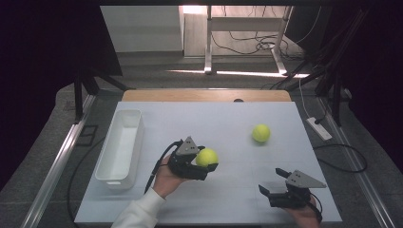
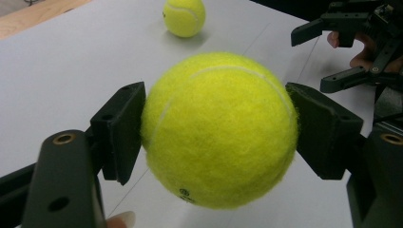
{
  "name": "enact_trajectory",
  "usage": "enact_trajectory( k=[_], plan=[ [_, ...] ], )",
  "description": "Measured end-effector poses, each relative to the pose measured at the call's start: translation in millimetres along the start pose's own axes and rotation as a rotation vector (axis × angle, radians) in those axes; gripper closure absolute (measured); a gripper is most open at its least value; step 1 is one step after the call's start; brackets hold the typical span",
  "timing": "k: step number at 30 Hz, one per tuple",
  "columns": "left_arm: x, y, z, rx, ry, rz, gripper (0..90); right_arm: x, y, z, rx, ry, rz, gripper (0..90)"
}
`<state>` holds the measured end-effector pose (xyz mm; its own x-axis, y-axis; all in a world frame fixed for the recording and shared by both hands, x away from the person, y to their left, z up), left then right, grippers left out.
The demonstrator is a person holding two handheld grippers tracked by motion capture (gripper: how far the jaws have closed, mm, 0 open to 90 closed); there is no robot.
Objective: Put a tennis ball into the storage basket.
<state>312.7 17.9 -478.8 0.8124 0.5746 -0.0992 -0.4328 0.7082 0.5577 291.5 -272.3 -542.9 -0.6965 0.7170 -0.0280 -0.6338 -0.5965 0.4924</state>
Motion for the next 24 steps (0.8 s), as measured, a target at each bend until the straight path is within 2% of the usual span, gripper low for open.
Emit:
enact_trajectory(
  k=[4, 7, 24],
  plan=[
    [1.4, 3.5, 1.5, -0.01, 0.002, 0.004, 26.3, 0.0, 0.2, -0.2, 0.001, -0.002, -0.001, 8.8],
    [1.2, 7.1, 3.6, -0.026, 0.01, -0.008, 26.3, -0.1, 0.2, -0.1, 0.0, -0.003, -0.001, 8.8],
    [12.1, 24.1, 8.4, -0.057, 0.026, 0.018, 26.3, -0.2, 0.1, -0.2, 0.003, 0.0, -0.005, 8.9]
  ],
)
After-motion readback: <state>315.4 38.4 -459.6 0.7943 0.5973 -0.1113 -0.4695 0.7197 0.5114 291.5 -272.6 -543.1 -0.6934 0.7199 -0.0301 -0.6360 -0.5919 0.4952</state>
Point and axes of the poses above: each handheld gripper's, and its own axes: y roughly backward along the jaws, z roughly out of its top, x roughly to its left, the point moved 6 cm from there along -y, roughly forward along the jaws, and after that the axes turned 1 degree about x, right-handed, at the moved point
